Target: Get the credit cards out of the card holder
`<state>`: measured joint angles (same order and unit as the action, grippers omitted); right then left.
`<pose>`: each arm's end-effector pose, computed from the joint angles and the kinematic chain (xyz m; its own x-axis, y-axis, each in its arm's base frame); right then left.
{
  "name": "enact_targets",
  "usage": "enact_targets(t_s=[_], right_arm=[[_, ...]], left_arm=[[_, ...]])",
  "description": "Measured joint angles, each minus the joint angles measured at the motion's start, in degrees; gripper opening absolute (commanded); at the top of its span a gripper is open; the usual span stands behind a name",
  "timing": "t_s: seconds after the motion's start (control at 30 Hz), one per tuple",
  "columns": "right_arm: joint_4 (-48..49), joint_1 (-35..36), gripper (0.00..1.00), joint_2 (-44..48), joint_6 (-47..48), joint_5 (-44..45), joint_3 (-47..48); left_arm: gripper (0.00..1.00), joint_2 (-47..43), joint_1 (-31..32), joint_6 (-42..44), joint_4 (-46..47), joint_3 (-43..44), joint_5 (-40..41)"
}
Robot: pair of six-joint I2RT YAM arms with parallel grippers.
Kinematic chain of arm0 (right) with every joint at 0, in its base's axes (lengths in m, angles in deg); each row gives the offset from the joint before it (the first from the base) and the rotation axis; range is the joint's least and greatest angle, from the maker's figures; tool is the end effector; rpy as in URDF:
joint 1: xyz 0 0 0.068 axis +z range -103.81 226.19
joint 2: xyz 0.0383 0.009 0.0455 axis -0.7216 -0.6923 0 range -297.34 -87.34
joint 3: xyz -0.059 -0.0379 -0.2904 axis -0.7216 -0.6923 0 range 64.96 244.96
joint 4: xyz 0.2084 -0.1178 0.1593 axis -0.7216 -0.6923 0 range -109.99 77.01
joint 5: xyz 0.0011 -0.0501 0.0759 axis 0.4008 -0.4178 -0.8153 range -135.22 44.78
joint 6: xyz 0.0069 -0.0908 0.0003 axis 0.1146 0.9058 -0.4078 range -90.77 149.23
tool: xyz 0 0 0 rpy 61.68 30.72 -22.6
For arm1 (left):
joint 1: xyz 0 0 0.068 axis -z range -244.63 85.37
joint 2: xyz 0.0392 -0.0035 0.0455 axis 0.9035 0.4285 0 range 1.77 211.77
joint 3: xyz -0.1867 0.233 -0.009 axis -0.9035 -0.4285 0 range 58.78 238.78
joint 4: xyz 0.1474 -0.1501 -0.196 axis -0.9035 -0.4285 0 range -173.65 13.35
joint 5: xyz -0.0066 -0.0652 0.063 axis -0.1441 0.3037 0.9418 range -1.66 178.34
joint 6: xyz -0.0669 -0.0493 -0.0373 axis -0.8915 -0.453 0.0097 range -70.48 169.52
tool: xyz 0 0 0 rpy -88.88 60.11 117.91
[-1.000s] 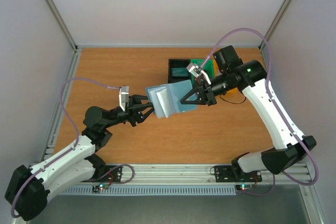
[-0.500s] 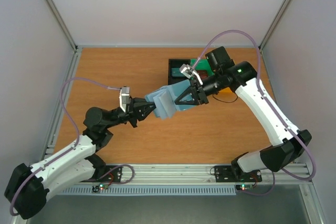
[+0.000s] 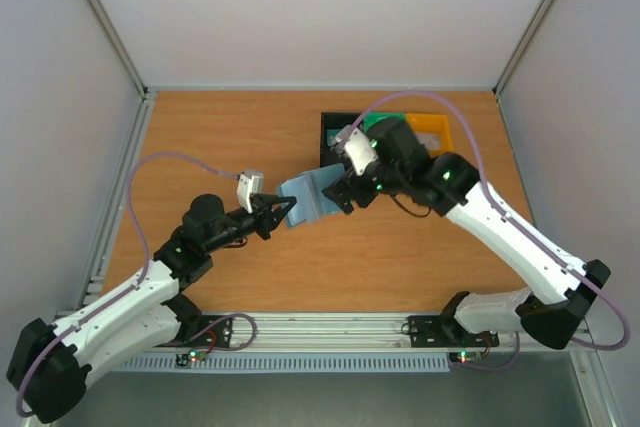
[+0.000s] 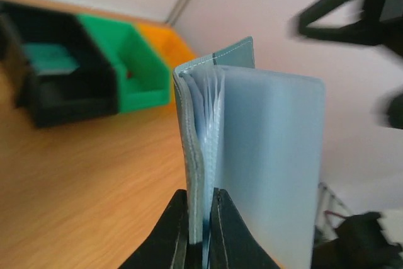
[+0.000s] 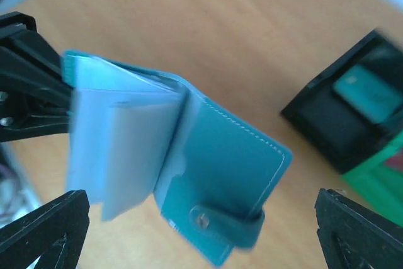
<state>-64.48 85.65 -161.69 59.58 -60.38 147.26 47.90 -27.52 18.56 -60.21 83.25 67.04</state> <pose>0.2290 0.2162 0.3854 -0.0750 -0.6934 -0.7166 -0.9244 0.3178 -0.2109 0.1763 -0.1705 0.2646 -0.4997 -0.2230 -0.8370 0.6921 0.4783 -0.5406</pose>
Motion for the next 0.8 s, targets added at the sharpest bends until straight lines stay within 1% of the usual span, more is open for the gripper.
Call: enact_targets(t_s=[0.07,0.1,0.13,0.2,0.4,0.47,0.57,0.6,0.67,0.73,0.8], right_arm=[[0.9,8.7,0.99,1.1,-0.6,14.4,0.0],[1.2,12.6,0.98,1.3,-0.7,20.0,0.1],[1.3,16.0,0.98,1.3,-0.9,24.0,0.2],[1.4,19.6,0.97,0.8,-2.1,26.6,0.4],[4.0,20.0,0.97,-5.5,-7.7,23.3,-0.7],[5.5,19.8,0.96,-8.2,-9.4,21.8,-2.6],[7.0,18.9,0.89,-11.0,-11.2,19.9,-4.5],[7.9,18.2,0.87,-11.7,-12.3,18.6,-5.0],[9.8,16.7,0.78,-12.1,-13.7,16.3,-5.9],[11.3,15.9,0.63,-12.0,-14.5,14.6,-6.7],[12.4,15.6,0.51,-12.1,-15.3,13.0,-7.3]], left_arm=[[0.00,0.5,0.0,1.0,-4.1,0.0,2.8],[0.00,0.8,0.0,1.4,-5.9,0.0,3.9],[0.00,1.0,0.0,1.6,-7.0,0.0,4.4],[0.00,1.3,0.0,1.6,-8.2,0.0,5.2],[0.00,1.6,0.0,-1.1,-7.9,0.0,5.4],[0.00,1.6,0.0,-2.5,-7.5,0.0,5.1],[0.00,1.6,0.0,-4.8,-6.3,-0.2,4.0],[0.00,1.6,0.0,-5.5,-5.8,-0.4,3.5],[0.00,1.6,-0.1,-6.8,-5.0,-1.1,3.1],[0.00,1.6,-0.2,-8.1,-4.2,-1.7,2.8],[0.00,1.9,-0.5,-9.1,-3.3,-2.1,2.5]])
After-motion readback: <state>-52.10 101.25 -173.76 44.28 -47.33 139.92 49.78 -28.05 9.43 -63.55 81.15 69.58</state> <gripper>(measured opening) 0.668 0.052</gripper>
